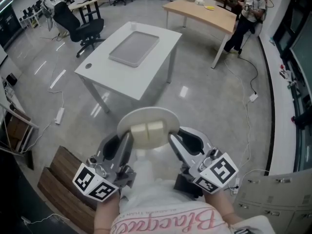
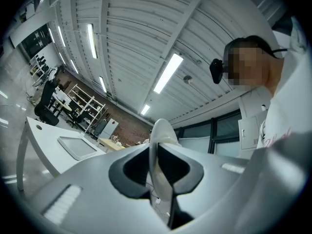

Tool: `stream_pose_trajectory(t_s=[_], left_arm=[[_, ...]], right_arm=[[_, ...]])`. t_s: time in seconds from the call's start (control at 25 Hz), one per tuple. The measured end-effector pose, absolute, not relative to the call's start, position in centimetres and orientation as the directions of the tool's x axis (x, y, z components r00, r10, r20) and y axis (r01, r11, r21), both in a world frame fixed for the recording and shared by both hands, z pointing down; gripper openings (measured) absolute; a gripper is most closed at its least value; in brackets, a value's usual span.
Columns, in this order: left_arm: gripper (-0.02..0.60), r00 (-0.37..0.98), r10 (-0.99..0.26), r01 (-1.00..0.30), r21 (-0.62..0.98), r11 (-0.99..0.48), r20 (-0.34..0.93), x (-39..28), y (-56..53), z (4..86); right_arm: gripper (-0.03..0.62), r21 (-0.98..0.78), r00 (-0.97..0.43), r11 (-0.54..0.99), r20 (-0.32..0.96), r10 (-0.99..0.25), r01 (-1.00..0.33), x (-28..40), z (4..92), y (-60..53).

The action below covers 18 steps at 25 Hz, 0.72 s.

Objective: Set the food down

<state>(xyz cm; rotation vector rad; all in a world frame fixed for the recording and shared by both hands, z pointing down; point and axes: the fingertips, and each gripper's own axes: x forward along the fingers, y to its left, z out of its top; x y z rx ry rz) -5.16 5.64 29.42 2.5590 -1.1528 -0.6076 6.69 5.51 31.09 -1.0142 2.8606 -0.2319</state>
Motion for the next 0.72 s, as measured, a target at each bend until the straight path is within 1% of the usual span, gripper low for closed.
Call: stream_pose_trajectory(t_s=[0.24, 0.72], left_arm=[[0.039, 0.591, -0.766, -0.652, 0.408, -0.639, -0.254, -6.1, 0.4, 30.0], [0.041, 0.615, -0.751, -0.629, 0.425, -0.651, -0.24, -11.2, -12.2, 30.1]], right_arm=[[0.075, -0.174, -0.764, 0.755, -0.028, -0.645, -0.632, 5.8, 31.5, 0.3], [0.075, -0.174, -0.73, 0.719, 0.0, -0.683, -0.673, 0.7, 31.1, -11.7]])
